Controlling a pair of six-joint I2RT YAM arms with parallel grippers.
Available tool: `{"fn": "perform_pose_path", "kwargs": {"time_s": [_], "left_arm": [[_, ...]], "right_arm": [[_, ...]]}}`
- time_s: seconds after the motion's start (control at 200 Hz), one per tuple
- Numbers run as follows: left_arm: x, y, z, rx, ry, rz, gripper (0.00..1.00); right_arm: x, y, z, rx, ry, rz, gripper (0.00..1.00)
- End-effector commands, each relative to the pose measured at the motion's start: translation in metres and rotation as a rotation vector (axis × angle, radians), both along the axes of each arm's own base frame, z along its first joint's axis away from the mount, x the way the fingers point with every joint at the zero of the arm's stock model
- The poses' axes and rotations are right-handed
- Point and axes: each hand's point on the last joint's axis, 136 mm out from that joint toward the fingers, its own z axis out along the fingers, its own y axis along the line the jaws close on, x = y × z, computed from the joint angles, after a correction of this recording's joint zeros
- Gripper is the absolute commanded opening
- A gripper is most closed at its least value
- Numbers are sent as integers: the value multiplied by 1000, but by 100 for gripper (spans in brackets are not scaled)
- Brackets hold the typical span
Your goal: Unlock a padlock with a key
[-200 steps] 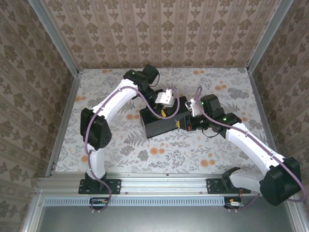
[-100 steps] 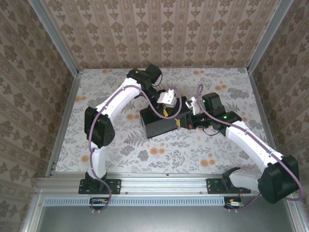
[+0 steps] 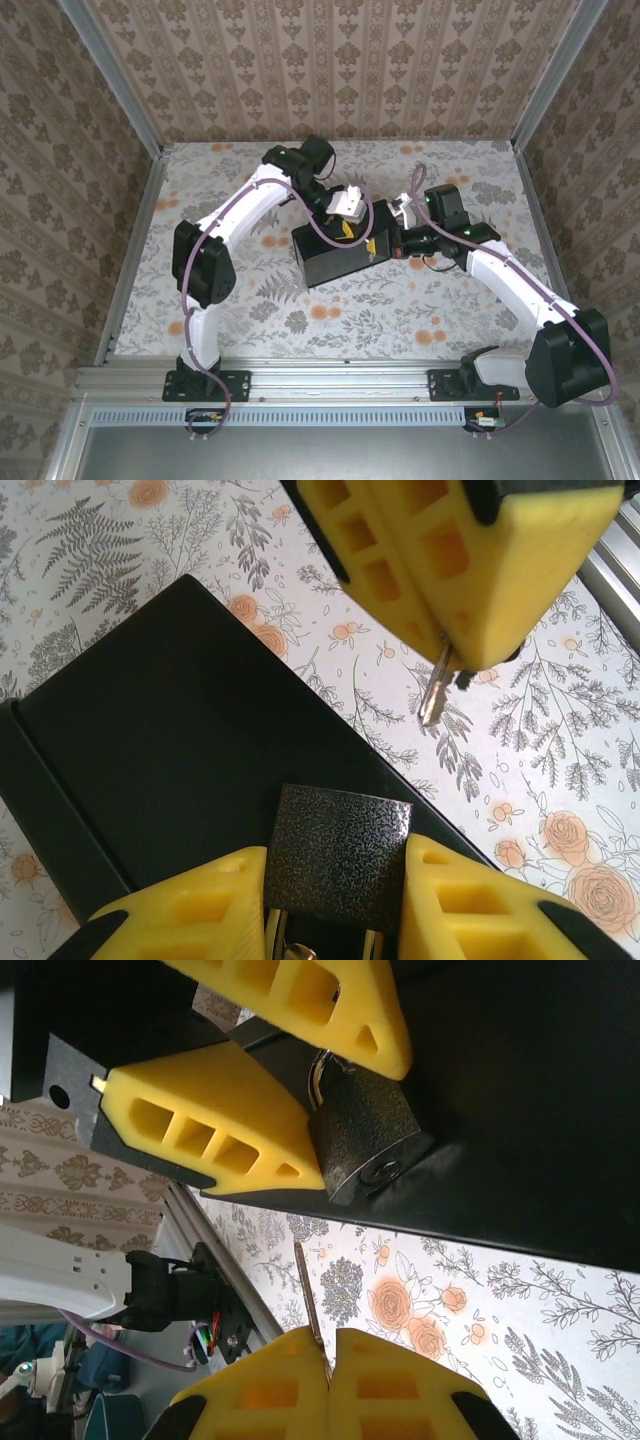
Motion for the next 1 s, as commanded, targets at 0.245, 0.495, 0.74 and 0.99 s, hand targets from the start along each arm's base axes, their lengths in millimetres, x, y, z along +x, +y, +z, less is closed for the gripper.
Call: {"fn": "perform_pose_path", "kwargs": {"time_s": [0.245,0.495,0.74,0.99], "left_arm": [[-11,5,6,-50,19,9,22],[-13,2,15,-153,-30,18,18],[-15,4,24,-198,-8,19,18],[-17,4,23,-224,-17,20,16]], "right_arm": [[8,-4,6,6,0,45,2],[9,-3,9,19,11,61,2],[7,-4,8,4,24,81,2],[1,-7,3,-25,74,81,2]]}}
